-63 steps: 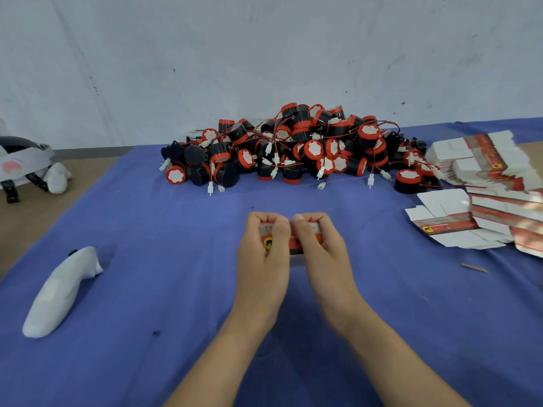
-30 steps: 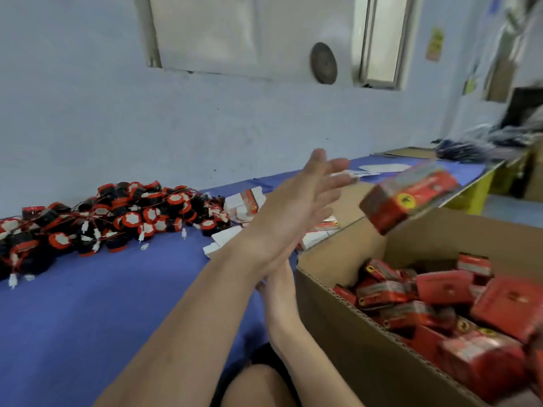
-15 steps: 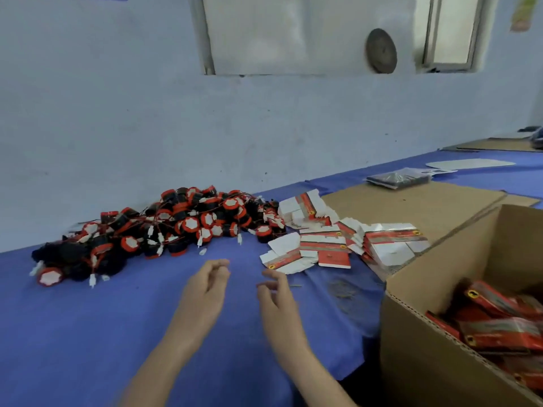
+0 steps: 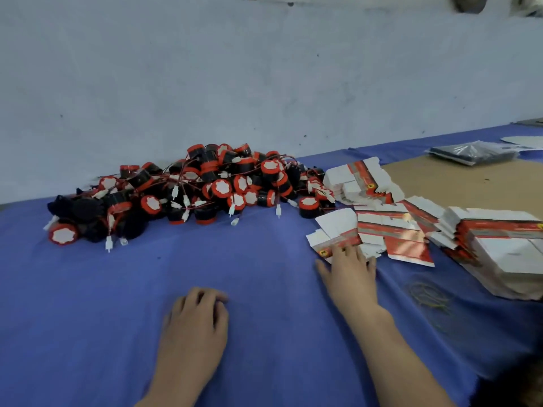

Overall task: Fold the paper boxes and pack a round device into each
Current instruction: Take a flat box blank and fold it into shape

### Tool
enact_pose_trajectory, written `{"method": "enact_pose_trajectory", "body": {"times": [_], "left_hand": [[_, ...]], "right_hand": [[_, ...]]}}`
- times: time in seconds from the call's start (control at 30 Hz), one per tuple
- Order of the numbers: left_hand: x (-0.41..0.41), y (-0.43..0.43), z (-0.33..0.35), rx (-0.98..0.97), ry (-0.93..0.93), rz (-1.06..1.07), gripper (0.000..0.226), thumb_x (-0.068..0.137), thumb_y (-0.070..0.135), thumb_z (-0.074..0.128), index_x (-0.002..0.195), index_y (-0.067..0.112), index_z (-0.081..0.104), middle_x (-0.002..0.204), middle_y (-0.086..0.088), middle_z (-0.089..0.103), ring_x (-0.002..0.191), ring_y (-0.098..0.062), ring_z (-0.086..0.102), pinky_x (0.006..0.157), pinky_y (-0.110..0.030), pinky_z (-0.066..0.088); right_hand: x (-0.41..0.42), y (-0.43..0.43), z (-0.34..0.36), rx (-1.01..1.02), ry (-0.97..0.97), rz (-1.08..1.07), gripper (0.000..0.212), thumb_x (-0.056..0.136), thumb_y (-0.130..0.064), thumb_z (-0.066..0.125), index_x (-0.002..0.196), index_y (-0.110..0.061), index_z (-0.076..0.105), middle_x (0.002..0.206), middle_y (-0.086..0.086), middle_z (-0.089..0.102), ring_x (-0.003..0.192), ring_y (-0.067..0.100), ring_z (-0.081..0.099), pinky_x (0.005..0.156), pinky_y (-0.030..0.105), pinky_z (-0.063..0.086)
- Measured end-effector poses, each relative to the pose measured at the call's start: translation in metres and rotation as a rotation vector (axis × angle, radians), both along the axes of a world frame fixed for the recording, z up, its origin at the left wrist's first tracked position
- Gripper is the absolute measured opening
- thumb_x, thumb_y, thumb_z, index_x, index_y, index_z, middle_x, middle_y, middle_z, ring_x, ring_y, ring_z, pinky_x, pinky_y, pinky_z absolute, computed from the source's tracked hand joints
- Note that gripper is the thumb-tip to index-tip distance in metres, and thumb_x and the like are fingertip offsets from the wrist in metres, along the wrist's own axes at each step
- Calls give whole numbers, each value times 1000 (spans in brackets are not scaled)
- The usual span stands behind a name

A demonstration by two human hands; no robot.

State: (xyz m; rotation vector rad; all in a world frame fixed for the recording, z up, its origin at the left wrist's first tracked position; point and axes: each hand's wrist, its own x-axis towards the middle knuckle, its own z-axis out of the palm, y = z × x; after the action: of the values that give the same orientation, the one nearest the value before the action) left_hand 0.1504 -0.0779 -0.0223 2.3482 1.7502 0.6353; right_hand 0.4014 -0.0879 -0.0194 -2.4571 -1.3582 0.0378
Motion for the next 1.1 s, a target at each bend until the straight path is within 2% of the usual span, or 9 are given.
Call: {"method": "enact_pose_trajectory", "body": {"times": [0.17,0.3,0.4,0.47,0.57,0.67,0.8,0.9,1.1], "left_hand": [[1,-4,3,18,-35,13,25,102,32,40,123,34,54,129,13,53,117,-14,48,101,-31,38],[2,-10,13,190,-285,-32,41,99,34,47,139,24,47,142,1,48,126,-21,45,103,-38,42],[8,-19,29,480,-194,-183,45,100,36,51,142,22,42,145,-6,48,131,-23,44,110,-43,36],[9,-23,29,568,-115,-258,41,96,37,48,133,20,50,129,-2,62,123,-22,57,111,-48,36],[5,-35,35,390,-388,-174,17,100,46,44,108,39,57,97,21,68,92,-3,64,84,-27,50],[0,-39,39,152,-787,-69,5,96,43,52,92,44,49,88,29,66,79,6,62,56,-17,48],[-7,-40,43,-106,-979,-199,27,93,17,62,108,39,56,99,22,70,89,2,66,69,-8,48],[-13,-43,39,-201,-934,-357,45,84,16,51,125,32,58,109,12,71,97,-3,67,75,-12,51],[-23,-47,38,-235,-1082,-391,43,86,21,54,128,29,59,110,9,73,105,-7,68,81,-16,53]], "right_hand": [[4,-8,11,174,-62,66,35,108,-36,33,129,-28,58,131,-1,62,122,25,55,117,47,25],[-10,-20,34,541,141,376,25,107,-21,46,115,-19,70,105,-7,64,99,21,60,82,26,39],[-39,-31,50,630,-16,629,18,102,-14,55,98,-15,72,94,-2,65,85,24,62,77,38,48],[-61,-36,53,703,-125,713,21,99,-22,54,92,-15,73,96,1,68,81,27,63,73,43,51],[-84,-41,54,828,-4,696,26,99,-35,50,110,-24,70,122,-4,63,107,16,58,93,26,44],[-95,-40,55,861,470,521,51,100,-55,49,147,-43,33,150,-20,36,139,-7,31,110,11,28],[-115,-27,46,710,1006,497,73,82,-75,52,146,-54,25,131,-39,49,123,-13,49,107,29,44],[-132,-22,40,627,1052,571,77,71,-81,61,140,-61,32,135,-36,48,122,-12,51,102,25,48],[-148,-24,36,598,1061,658,45,72,-82,62,112,-78,42,120,-43,50,119,-16,50,90,14,48]]}}
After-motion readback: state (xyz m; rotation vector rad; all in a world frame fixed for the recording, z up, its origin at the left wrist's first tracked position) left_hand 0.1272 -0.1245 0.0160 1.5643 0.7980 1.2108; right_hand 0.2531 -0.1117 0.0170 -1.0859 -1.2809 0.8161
